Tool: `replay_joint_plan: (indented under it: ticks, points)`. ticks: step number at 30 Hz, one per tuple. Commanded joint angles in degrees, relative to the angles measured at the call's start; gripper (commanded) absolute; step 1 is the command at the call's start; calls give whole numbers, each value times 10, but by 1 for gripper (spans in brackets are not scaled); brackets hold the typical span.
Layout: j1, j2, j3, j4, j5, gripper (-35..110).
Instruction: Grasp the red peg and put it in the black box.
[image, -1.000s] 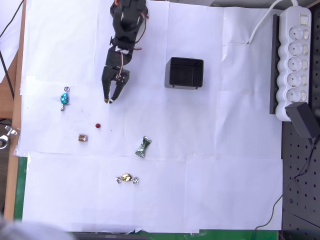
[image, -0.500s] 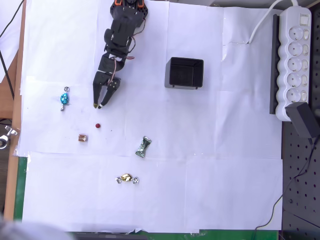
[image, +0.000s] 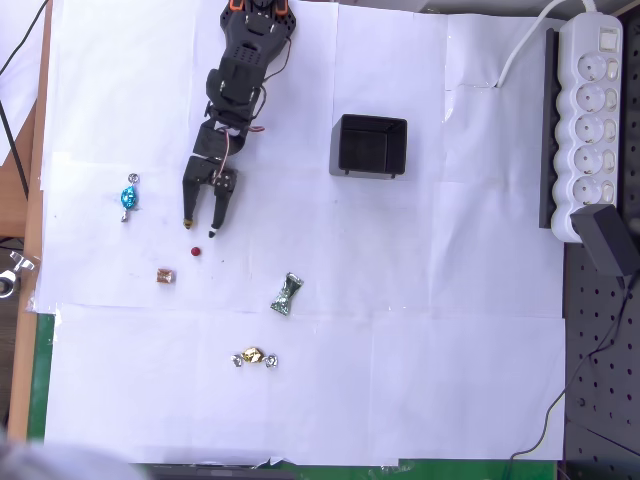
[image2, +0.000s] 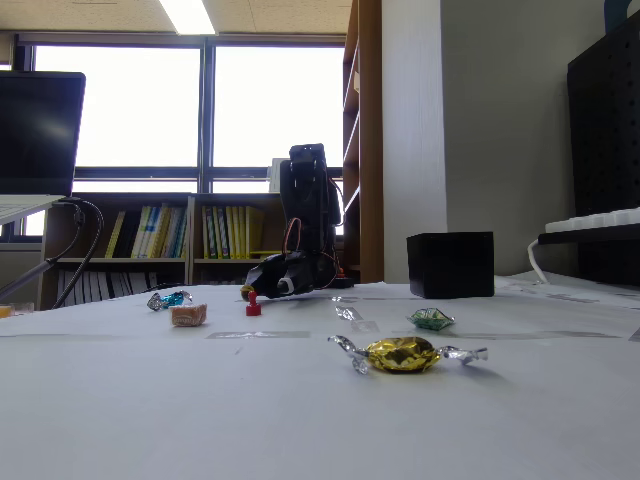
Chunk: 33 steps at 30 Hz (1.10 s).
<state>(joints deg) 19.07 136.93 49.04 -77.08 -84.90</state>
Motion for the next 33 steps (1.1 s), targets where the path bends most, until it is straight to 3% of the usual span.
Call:
replay_joint_plan:
  ticks: [1,3,12,33]
  points:
    - [2,-25,33,30,-27,28]
    - [4,-29,42,60,-66,30]
    - [-4,-25,68,71,-35,37]
    - [-10,27,196,157,-81,38]
